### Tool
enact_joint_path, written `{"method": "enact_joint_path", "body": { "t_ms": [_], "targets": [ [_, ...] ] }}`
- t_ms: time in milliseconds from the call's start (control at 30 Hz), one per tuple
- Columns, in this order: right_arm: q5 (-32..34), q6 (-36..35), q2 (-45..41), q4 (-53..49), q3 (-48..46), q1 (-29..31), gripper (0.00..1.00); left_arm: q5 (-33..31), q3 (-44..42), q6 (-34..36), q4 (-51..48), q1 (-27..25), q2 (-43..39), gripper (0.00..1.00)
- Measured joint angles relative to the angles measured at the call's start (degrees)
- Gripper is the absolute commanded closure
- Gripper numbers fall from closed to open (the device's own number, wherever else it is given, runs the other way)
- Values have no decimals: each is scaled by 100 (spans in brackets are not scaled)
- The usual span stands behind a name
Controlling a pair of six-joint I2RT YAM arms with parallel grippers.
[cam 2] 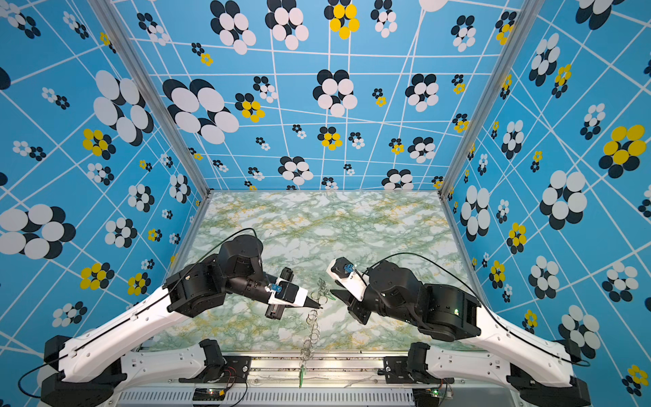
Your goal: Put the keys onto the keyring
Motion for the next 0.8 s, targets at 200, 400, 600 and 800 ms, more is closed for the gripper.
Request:
{"method": "enact_joint_path", "body": {
  "t_ms": [200, 400, 600, 800],
  "targets": [
    [284, 149, -166, -273, 13, -15, 45, 136, -20, 13, -50, -15, -155, 100],
    [-173, 17, -391, -188, 20, -15, 45, 149, -107, 11, -59, -15, -153, 100],
    [-911, -129, -492, 140, 20, -15, 39, 149, -155, 11, -59, -15, -155, 100],
    [-1526, -195, -286, 387, -26, -9, 42, 146, -188, 9, -50, -15, -155, 100]
  ]
}}
